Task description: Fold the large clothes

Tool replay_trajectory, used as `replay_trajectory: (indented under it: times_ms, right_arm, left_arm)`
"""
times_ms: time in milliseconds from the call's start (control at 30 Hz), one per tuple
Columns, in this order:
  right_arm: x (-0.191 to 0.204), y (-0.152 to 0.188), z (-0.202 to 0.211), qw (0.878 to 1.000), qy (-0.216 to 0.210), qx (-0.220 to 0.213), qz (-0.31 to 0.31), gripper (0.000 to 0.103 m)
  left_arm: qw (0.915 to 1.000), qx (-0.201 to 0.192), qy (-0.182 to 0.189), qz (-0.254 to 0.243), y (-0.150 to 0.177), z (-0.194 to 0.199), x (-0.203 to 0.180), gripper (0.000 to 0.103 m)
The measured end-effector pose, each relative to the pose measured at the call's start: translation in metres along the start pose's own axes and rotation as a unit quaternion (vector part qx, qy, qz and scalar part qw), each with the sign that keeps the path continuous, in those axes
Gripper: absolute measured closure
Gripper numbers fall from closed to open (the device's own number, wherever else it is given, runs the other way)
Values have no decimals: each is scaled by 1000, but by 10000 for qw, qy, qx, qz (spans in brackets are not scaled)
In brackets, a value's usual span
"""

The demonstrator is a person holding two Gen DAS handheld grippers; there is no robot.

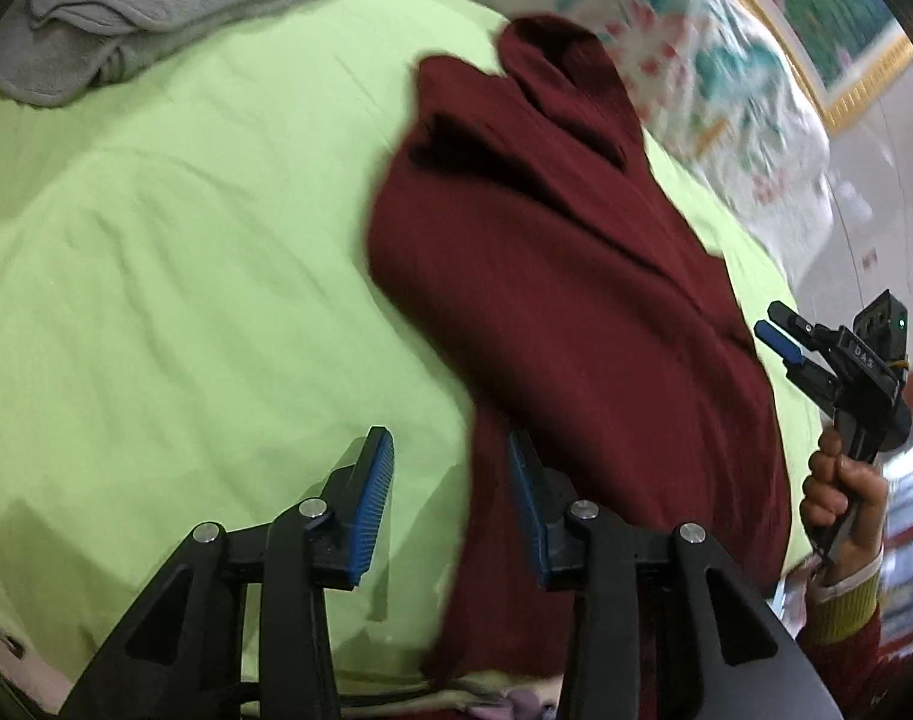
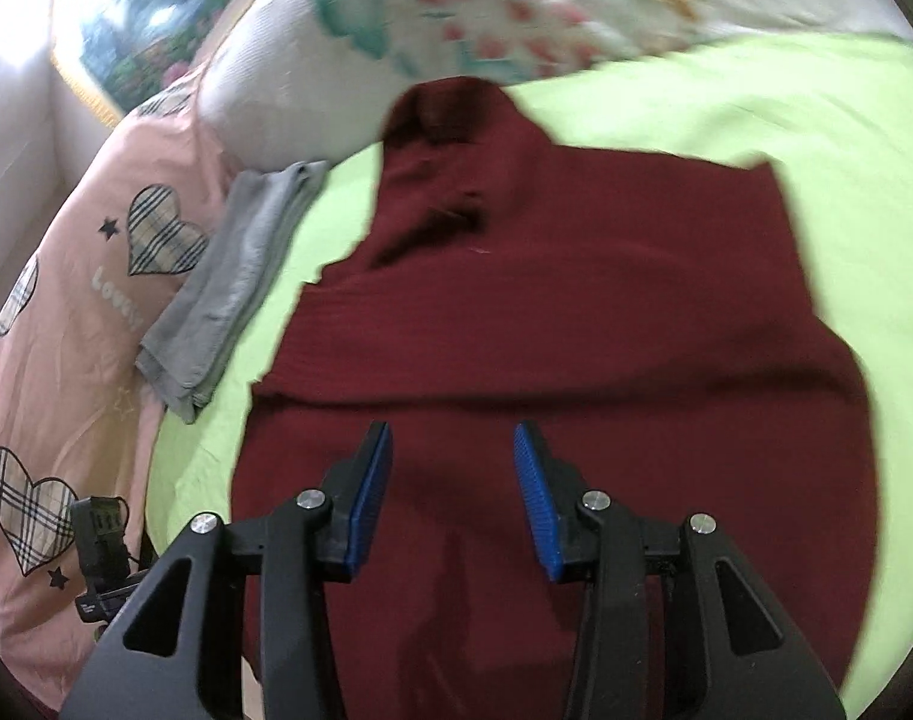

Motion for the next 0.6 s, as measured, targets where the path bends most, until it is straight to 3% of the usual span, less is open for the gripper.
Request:
replay_trajectory:
  times_ms: [167, 200, 233, 333, 467, 600]
  right_arm:
    - [-31, 31, 54, 9986, 227, -321, -350, 60]
    - [-36, 35, 62, 9981, 308, -375, -376, 60]
    - [-42, 40, 72, 9975, 423, -426, -374, 60]
    - [-62, 51, 101, 9950, 629, -578, -512, 60]
    - [-85, 64, 140, 9909, 841, -815, -669, 60]
    - [-104, 81, 153, 9891, 843, -811, -889, 60]
  left_arm:
    - [9984, 100, -109, -543, 34, -1, -26, 69]
    - [9980, 82, -116, -621, 36, -2, -30, 77]
    - [9978, 107, -57, -645, 38, -4, -33, 97]
    - [9971, -11, -125, -752, 41, 2, -40, 97]
    - [9958, -289, -152, -850, 56, 45, -35, 98]
    - [9970, -190, -218, -716, 78, 68, -16, 98]
Point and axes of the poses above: each gripper's, at about its wrist camera, not at the fingertips, and z roughly against the way its jaws point, x to its left, y to its underside, the point moved 8 cm from there along -z, roughly the way its jaws point, and after that the axes turned 9 degrees about -y, right-handed, at the moved point
